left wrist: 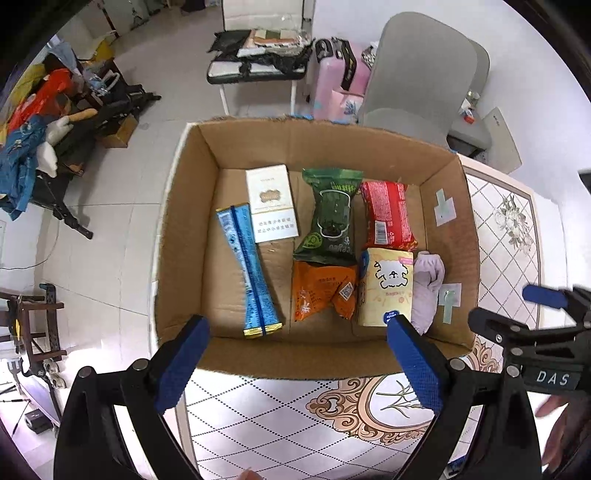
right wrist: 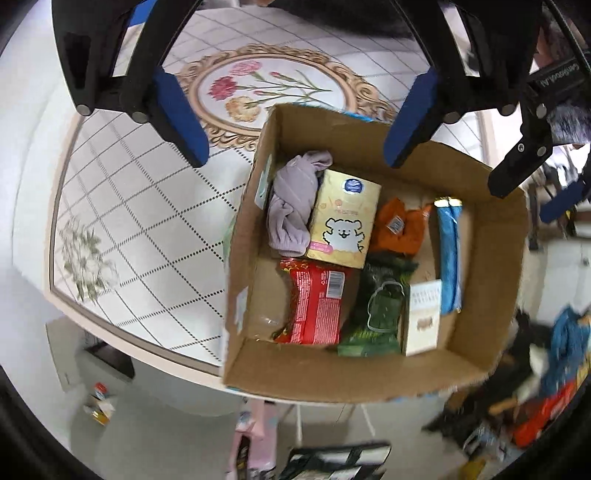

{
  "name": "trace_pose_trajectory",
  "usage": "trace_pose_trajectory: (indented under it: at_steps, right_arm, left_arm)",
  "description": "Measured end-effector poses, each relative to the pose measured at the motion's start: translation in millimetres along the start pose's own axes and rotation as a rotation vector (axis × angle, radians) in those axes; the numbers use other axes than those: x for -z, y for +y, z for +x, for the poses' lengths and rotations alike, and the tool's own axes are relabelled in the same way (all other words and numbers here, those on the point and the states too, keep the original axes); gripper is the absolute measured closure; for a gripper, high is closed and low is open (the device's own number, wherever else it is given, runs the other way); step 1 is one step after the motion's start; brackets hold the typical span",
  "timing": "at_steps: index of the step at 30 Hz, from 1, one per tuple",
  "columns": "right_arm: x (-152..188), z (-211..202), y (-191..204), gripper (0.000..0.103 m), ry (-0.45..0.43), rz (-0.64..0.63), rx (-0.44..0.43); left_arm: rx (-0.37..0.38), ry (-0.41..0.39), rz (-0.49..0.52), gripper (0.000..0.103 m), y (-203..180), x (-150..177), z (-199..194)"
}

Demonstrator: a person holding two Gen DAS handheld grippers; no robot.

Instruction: Organize snacks

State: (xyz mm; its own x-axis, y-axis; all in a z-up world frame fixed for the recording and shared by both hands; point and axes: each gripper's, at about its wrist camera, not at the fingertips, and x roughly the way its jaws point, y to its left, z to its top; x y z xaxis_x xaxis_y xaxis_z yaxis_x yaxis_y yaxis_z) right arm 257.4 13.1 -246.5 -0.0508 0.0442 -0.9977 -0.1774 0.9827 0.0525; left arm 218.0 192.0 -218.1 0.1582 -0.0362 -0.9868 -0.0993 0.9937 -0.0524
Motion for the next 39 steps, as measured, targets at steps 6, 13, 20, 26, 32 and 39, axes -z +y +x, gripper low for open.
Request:
trace_pose_trajectory:
  at_steps: [6,13,20,26,32,39]
  right_arm:
    - [33,-23,1,0.005,-0.099,0.052,-0.013]
    - [66,-73,-1,0.005,-0.228,0.073,-0.016]
    - [117,-144,-4,0.005,-0.36,0.081,-0.055]
    - [158,-195,-2,0.005,-0.445,0.064,-0.045]
    - [192,-235,1,0.005,-0.516,0.057,-0.031]
    - [231,-268,6,0.005,-0.571,0.057,0.032]
  left_arm:
    - [-0.026,-0.056,0.007,0.0,-3,11,-24]
    - [-0.014,-0.142,-0.014,0.0,-6,32,-72]
    - [-0.018,-0.297,-0.006,0.0,-16,62,-160]
    - [-0.035,-0.355,0.028,0.0,-25,82,-206]
    - [-0.023,-0.368,0.018,0.0,-27,107,-234]
    - [-0.046,-0.388,-0.009,0.0,-26,132,-261]
